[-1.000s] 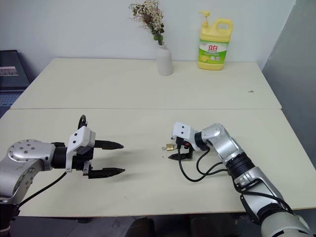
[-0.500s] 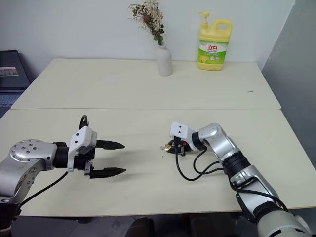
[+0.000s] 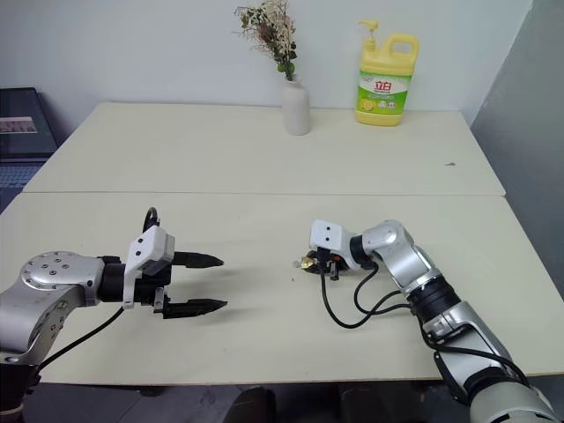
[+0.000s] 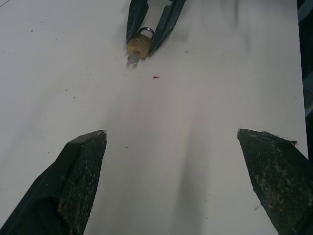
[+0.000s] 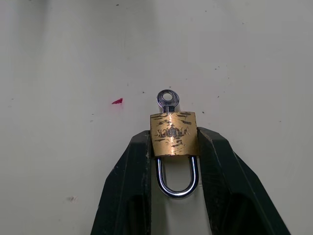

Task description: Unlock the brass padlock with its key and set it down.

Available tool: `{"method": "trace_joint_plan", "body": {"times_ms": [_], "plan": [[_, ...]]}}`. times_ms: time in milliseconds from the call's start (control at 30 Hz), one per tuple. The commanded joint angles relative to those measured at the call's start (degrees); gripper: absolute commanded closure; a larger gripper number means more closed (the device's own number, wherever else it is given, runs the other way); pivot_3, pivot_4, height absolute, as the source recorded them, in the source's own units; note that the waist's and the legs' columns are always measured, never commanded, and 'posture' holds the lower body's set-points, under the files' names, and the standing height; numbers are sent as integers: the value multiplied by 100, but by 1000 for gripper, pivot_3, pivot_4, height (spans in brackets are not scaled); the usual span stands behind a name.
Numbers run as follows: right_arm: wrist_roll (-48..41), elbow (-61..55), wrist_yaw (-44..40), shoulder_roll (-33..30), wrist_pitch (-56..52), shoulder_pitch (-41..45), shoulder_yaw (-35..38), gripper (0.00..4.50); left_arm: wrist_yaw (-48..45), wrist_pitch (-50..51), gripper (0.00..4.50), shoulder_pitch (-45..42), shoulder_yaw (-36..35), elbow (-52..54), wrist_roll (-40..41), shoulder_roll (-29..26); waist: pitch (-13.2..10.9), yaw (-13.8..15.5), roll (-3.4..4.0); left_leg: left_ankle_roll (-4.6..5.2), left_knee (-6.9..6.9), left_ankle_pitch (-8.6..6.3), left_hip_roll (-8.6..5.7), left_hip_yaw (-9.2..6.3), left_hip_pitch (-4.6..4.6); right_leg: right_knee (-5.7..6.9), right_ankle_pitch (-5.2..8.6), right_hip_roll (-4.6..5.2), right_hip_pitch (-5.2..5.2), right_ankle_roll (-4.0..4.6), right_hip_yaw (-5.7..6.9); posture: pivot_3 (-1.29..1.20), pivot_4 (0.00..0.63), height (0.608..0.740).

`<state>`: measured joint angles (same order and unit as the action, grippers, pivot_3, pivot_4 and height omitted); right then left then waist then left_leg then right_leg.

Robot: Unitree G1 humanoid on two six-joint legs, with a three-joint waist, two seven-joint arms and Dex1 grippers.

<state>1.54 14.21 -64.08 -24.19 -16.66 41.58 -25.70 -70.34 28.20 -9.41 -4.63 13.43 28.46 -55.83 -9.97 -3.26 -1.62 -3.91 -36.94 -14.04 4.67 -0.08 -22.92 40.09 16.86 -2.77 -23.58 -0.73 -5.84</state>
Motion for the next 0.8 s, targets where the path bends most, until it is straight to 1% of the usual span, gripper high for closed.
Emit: {"method": "trace_joint_plan", "body": {"times_ms": [33, 200, 333, 500, 800], "plan": [[-168, -780, -75, -178, -218, -111, 237, 3568, 93, 109, 0, -176, -171, -21, 180, 98, 0, 1, 1, 0, 0, 0, 0, 0, 0, 0, 0, 0, 0, -1, 0, 0, 150, 740], [-342, -1980, 42, -431, -754, -402, 439, 3568, 230, 382, 0, -393, -69, -91, 250, 296, -1, 8, 1, 0, 0, 0, -1, -1, -1, 0, 4, 0, 0, -7, 0, 0, 150, 740], [-404, -2781, 148, -644, -1044, -637, 497, 3568, 349, 809, 0, -674, -113, -254, 493, 513, 0, 10, 0, 0, -1, 0, -1, -3, -1, 0, 4, 0, 1, -7, 2, 0, 150, 740], [-434, -3313, 254, -811, -1265, -671, 545, 3568, 390, 1379, 0, -1025, -89, -369, 853, 662, -1, 1, -1, 0, -2, 0, -2, -5, -1, 0, 14, 0, 1, -25, 3, 0, 150, 740], [-536, -3847, 441, -981, -1564, -660, 598, 3568, 211, 1401, 0, -1364, 166, -508, 794, 718, -1, 3, -1, 0, -1, 0, -3, -8, -2, 0, 14, 0, 1, -25, 3, 0, 150, 740]]}}
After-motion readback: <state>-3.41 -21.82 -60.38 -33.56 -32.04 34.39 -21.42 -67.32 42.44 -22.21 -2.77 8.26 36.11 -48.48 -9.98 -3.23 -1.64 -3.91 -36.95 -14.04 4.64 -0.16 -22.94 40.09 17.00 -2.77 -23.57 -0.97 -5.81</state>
